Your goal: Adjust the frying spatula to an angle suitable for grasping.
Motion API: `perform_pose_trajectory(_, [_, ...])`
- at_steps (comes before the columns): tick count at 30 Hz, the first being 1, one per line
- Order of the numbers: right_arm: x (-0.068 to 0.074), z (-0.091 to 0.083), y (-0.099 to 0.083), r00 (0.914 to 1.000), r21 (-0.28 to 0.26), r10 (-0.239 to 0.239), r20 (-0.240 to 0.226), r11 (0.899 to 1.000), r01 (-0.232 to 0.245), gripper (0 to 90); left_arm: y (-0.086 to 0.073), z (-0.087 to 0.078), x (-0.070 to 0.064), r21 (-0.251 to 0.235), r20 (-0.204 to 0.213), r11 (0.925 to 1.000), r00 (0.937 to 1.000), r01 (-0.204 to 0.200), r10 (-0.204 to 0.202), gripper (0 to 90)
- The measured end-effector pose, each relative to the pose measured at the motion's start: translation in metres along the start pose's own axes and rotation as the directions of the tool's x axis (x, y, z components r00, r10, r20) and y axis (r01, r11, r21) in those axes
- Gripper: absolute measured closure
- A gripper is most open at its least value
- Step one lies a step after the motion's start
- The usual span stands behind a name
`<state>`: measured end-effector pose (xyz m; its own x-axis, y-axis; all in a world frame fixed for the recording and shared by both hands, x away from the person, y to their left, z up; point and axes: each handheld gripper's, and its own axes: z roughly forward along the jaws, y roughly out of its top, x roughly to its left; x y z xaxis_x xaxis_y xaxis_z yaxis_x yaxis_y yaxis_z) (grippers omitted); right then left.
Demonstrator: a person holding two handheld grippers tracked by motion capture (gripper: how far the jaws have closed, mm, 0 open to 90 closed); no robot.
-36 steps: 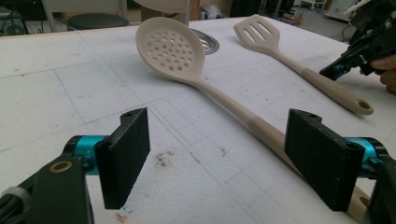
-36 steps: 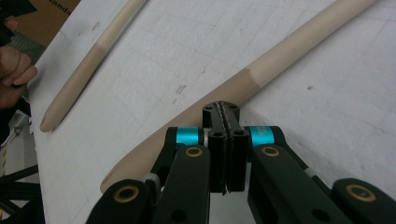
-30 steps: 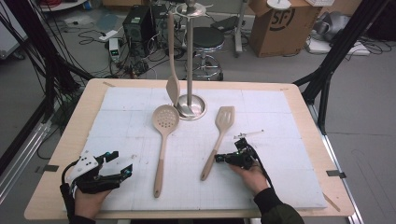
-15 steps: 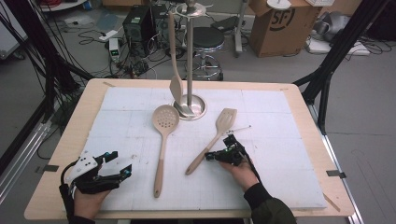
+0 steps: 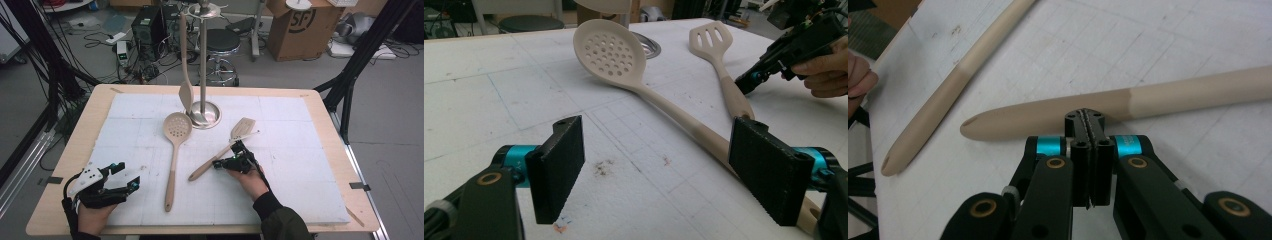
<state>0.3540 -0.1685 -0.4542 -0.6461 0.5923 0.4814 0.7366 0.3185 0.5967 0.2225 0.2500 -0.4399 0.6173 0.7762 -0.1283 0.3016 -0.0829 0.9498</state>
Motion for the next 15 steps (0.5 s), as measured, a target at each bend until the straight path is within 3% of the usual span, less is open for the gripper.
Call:
perform_pose_trajectory(4, [-0.003, -0.003, 0.006, 0.9995, -0.013, -0.002, 0.033, 1.0, 0.003, 90.0, -0.001, -0.001, 0.001, 0.003, -0.003, 1.0, 1.0, 0.003, -0.003, 23.4])
perform_pose_trajectory(9, [-0.009, -0.003, 0.026, 0.9987, -0.039, 0.009, 0.049, 0.999, -0.007, 90.0, -0.001, -0.002, 0.002, 0.001, -0.007, 1.0, 1.0, 0.004, -0.004, 23.4])
perform_pose_trajectory(15, [-0.022, 0.003, 0.047, 0.9943, -0.026, 0.027, 0.103, 0.999, -0.024, 90.0, -0.002, -0.004, 0.002, 0.0, -0.007, 1.0, 1.0, 0.007, -0.007, 23.4])
